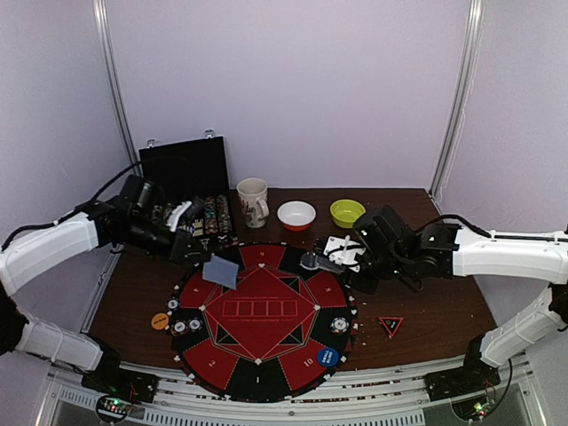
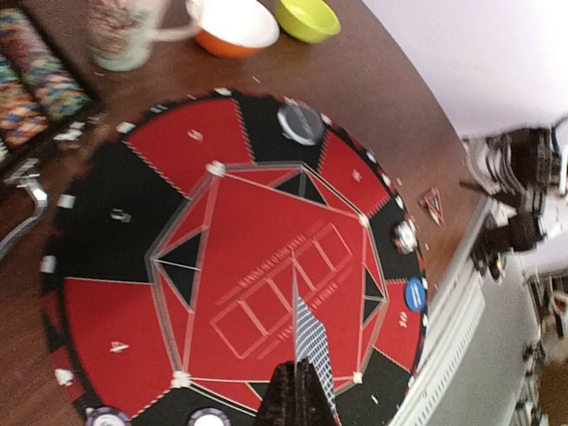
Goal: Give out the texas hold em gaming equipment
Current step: Place the poker card in the big blind area, then pass from the right arm to the left, then pass from the left arm to the right
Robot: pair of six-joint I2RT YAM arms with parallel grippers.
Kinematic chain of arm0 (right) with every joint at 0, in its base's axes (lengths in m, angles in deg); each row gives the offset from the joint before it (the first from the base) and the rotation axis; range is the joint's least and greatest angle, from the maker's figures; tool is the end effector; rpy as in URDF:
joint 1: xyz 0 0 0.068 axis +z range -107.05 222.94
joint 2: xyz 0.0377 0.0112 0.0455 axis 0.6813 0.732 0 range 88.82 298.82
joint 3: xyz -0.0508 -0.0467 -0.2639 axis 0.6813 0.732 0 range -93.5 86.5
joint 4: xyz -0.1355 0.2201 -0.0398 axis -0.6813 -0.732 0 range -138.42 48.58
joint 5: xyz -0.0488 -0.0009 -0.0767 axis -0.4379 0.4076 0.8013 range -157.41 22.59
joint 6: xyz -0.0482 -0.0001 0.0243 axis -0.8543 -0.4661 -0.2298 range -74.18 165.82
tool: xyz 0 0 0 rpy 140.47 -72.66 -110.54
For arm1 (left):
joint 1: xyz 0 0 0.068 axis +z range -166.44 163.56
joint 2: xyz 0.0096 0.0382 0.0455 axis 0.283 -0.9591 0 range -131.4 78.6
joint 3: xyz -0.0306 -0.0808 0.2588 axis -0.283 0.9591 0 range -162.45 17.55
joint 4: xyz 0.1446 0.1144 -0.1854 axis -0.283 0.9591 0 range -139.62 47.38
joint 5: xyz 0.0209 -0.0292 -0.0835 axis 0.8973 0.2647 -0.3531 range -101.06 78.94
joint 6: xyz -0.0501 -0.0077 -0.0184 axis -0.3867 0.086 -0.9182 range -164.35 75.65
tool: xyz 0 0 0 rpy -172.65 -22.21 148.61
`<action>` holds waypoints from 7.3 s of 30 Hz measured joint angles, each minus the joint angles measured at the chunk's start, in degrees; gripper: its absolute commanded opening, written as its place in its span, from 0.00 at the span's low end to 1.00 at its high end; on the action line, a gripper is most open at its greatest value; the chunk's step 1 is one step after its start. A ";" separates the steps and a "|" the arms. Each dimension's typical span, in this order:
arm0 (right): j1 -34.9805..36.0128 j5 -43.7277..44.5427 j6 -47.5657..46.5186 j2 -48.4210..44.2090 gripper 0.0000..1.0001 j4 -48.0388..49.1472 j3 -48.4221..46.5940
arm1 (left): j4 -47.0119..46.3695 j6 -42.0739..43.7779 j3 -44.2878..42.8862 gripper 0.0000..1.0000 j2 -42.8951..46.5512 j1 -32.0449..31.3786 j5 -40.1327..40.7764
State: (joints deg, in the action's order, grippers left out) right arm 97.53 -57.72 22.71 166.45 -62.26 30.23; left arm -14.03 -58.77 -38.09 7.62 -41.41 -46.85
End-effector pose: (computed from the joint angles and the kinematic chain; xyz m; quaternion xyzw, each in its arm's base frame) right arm 0.1754 0.2363 0.2646 -0.5447 0.7309 0.0352 0.4096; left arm 0.2186 -0.1249 0.2762 0.1848 0.8836 -0.3798 0.2020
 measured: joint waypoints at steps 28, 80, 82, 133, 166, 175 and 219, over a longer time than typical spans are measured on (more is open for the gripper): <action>0.00 -0.13 -2.67 -0.20 0.50 0.28 -0.04 | -7.19 4.55 6.10 0.00 -19.45 33.55 3.72; 7.65 3.91 5.53 10.19 0.50 -0.74 -13.31 | -81.74 -26.64 25.07 0.98 -6.29 -31.19 19.71; 8.20 5.44 6.86 11.39 0.50 -0.87 -14.47 | -83.71 -27.69 24.87 0.98 -7.10 -32.68 24.22; 13.16 14.56 6.32 18.93 0.50 1.99 -20.50 | -88.63 -41.64 24.28 0.00 -11.87 -34.64 43.30; 11.58 4.09 2.29 10.43 0.91 28.57 -3.74 | -90.05 -44.35 27.58 0.00 -7.45 -33.66 39.43; 11.58 3.41 2.56 12.24 0.82 29.24 -3.80 | -90.90 -45.57 27.89 0.00 -7.87 -33.57 39.41; 10.99 -4.28 0.04 9.90 0.54 13.18 -6.14 | -69.90 -33.77 27.56 0.74 4.87 -27.19 30.32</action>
State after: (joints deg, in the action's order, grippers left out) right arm 108.53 -62.00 22.75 176.35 -49.08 24.09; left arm -83.93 -92.54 -10.53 12.50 -68.60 -16.54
